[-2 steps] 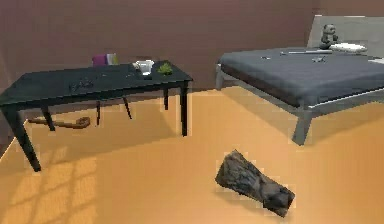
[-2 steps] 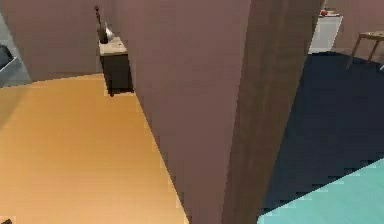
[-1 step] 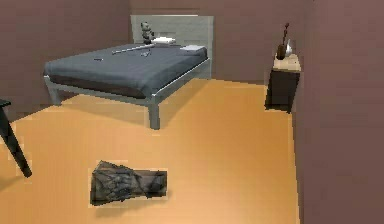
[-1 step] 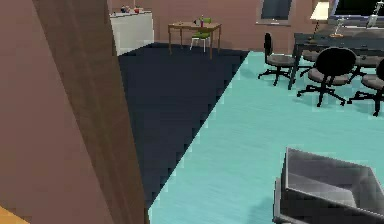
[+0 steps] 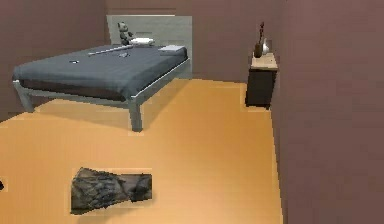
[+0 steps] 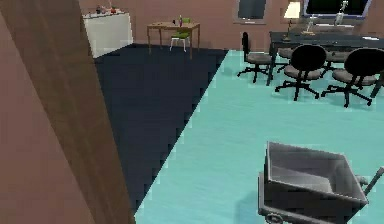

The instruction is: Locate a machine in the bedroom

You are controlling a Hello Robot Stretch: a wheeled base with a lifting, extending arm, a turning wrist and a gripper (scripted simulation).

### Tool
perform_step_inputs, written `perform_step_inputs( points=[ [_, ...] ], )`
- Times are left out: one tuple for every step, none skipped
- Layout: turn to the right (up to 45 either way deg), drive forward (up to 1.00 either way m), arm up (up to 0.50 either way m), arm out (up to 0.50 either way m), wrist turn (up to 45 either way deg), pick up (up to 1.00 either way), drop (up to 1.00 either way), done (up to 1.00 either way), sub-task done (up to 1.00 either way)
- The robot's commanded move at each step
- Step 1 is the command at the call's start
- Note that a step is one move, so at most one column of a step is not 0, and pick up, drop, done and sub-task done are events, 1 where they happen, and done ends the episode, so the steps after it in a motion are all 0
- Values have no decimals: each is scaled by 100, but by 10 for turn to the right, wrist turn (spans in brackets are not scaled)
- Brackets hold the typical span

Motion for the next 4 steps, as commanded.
perform_step_inputs(
  points=[
    [30, 0, 0, 0, 0, 0, 0, 0, 0],
    [0, 100, 0, 0, 0, 0, 0, 0, 0],
    [0, 40, 0, 0, 0, 0, 0, 0, 0],
    [30, 0, 0, 0, 0, 0, 0, 0, 0]
  ],
)
